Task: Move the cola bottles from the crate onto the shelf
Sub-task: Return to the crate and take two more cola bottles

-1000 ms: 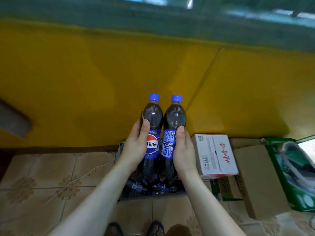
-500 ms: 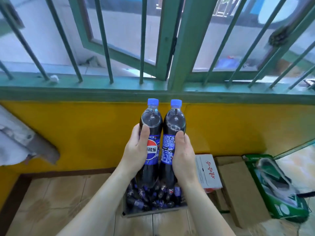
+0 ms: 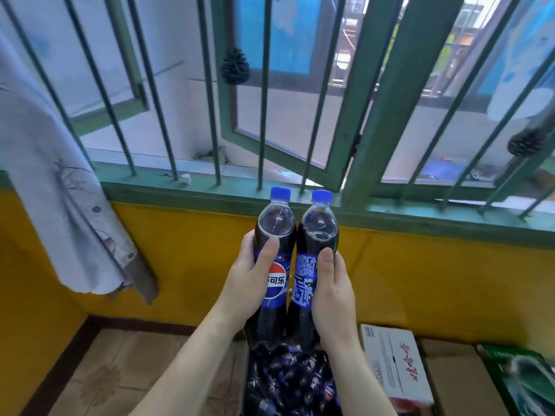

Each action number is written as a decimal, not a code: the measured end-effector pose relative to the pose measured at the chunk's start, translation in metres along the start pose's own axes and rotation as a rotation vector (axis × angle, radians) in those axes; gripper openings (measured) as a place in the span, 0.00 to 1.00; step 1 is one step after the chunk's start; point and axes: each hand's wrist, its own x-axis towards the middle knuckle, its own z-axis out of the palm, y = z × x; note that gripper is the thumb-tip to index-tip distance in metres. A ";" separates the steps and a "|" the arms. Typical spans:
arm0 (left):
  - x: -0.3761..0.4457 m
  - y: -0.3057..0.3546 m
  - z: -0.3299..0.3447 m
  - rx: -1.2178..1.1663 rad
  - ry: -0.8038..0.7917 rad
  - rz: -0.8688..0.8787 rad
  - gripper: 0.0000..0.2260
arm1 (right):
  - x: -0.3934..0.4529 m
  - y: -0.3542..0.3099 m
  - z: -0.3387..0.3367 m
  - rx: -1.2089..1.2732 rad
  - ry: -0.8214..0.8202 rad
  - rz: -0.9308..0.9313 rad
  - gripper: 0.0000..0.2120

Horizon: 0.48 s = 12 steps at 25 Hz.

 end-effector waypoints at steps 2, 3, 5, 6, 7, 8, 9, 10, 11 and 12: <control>-0.009 0.008 -0.014 0.026 0.055 0.028 0.18 | -0.002 -0.010 0.011 0.013 -0.067 -0.027 0.30; -0.014 0.011 -0.018 0.044 0.083 0.050 0.18 | -0.004 -0.014 0.015 0.016 -0.095 -0.041 0.31; -0.025 0.019 -0.026 0.080 0.179 0.098 0.16 | -0.006 -0.025 0.024 0.020 -0.178 -0.075 0.29; -0.031 0.024 -0.027 0.093 0.235 0.121 0.15 | -0.006 -0.029 0.028 0.027 -0.226 -0.090 0.27; -0.037 0.028 -0.029 0.100 0.291 0.141 0.15 | -0.006 -0.032 0.032 0.035 -0.268 -0.099 0.26; -0.043 0.032 -0.031 0.103 0.338 0.159 0.15 | -0.007 -0.035 0.036 0.046 -0.307 -0.108 0.27; -0.050 0.034 -0.032 0.102 0.392 0.175 0.16 | -0.008 -0.039 0.039 0.055 -0.353 -0.115 0.28; -0.059 0.037 -0.033 0.102 0.454 0.188 0.17 | -0.011 -0.044 0.042 0.057 -0.413 -0.122 0.28; -0.069 0.039 -0.033 0.104 0.510 0.199 0.19 | -0.014 -0.046 0.045 0.061 -0.466 -0.127 0.26; -0.080 0.040 -0.033 0.103 0.560 0.213 0.20 | -0.019 -0.048 0.048 0.066 -0.518 -0.133 0.24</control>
